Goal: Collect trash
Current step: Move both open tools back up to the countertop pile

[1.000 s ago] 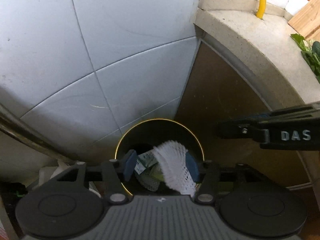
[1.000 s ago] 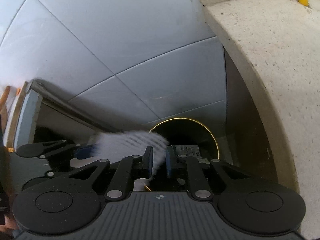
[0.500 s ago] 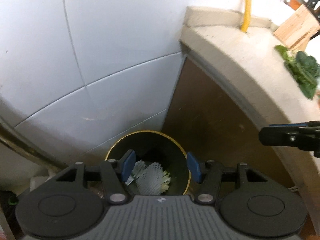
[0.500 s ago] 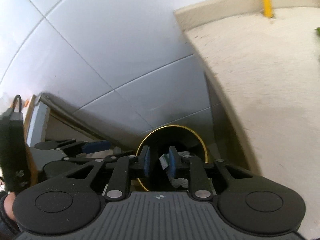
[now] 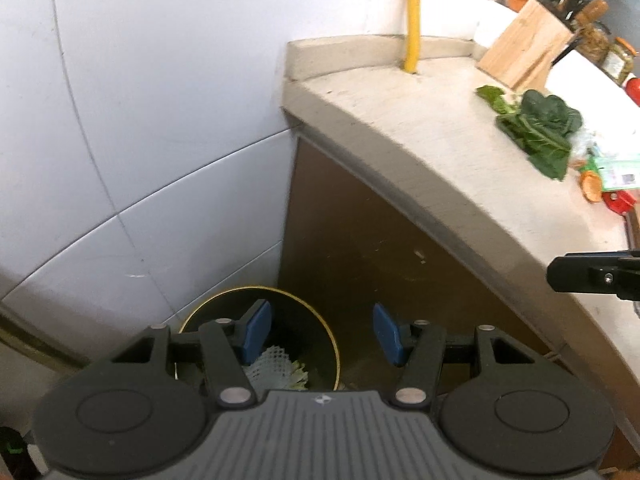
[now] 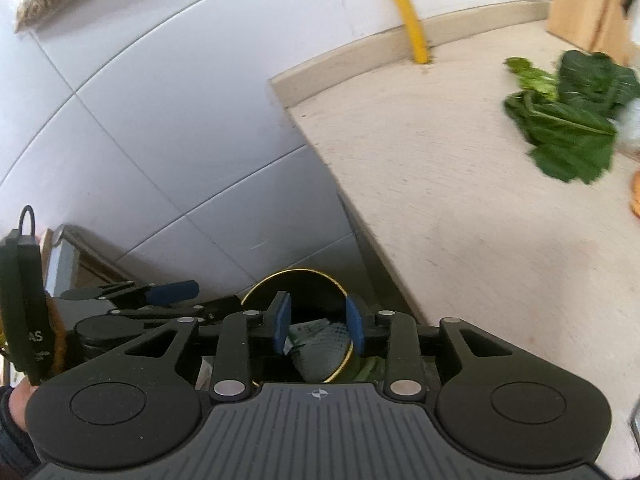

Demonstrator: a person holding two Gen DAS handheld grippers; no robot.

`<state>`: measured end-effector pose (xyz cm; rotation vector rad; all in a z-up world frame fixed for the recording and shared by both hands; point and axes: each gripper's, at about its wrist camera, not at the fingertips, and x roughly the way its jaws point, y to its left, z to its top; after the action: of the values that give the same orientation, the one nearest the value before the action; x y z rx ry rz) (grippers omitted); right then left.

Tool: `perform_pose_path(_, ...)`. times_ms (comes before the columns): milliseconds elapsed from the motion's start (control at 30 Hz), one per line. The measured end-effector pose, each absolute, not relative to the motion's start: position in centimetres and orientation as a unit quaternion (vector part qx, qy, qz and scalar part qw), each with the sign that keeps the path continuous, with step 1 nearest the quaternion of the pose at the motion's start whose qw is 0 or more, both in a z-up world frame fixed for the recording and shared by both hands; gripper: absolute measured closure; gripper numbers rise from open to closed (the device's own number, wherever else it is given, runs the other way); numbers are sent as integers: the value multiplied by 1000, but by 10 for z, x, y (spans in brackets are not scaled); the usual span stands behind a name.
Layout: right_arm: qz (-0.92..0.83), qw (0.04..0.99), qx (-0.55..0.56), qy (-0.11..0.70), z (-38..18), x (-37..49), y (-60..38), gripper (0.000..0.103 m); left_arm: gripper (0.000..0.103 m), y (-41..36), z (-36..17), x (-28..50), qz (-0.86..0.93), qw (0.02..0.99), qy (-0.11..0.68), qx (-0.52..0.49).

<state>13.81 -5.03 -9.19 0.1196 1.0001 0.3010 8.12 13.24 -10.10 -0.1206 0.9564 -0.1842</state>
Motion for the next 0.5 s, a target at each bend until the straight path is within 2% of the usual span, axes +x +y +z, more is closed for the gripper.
perform_pose_path(500,98,902,45,418,-57,102,-114,46,52,118,-82,63,-113,907,405,-37)
